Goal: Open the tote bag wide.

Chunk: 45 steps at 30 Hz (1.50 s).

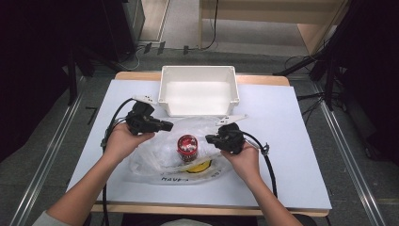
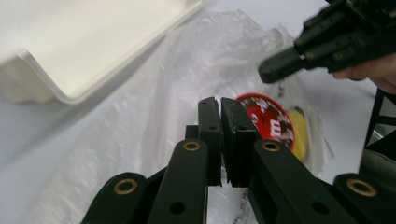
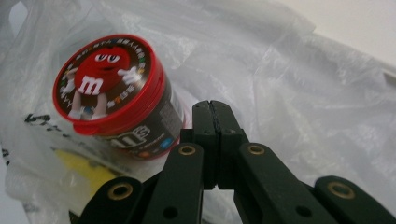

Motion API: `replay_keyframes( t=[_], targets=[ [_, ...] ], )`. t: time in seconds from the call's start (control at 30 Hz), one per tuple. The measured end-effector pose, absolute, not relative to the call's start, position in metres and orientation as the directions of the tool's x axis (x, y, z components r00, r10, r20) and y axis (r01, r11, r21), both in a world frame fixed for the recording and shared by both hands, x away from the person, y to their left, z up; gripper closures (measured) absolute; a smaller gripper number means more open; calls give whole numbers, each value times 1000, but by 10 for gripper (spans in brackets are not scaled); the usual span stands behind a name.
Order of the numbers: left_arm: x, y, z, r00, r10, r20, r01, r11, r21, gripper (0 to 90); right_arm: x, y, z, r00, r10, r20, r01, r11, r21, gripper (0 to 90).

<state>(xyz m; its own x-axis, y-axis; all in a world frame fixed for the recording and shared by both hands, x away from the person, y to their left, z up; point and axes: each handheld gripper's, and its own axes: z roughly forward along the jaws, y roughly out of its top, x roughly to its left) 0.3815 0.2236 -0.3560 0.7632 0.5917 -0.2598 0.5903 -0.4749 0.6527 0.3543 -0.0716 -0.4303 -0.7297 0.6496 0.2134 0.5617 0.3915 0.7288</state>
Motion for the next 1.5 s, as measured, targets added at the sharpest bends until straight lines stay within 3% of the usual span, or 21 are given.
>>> replay_keyframes(
  t=[0.23, 0.53, 1.03, 1.5],
  targets=[
    [412, 218, -350, 766, 599, -234, 575, -476, 665, 885, 345, -75, -433, -734, 642, 222, 567, 399, 721, 900],
    [429, 208, -380, 778, 592, -211, 571, -525, 631, 887, 342, -76, -437, -734, 637, 234, 574, 398, 716, 900],
    [427, 205, -440, 756, 592, -281, 618, -503, 604, 893, 323, -74, -460, -745, 620, 247, 584, 428, 689, 900],
    [425, 201, -454, 750, 600, -278, 621, -496, 606, 892, 301, -63, -477, -763, 600, 242, 570, 445, 691, 900]
  ],
)
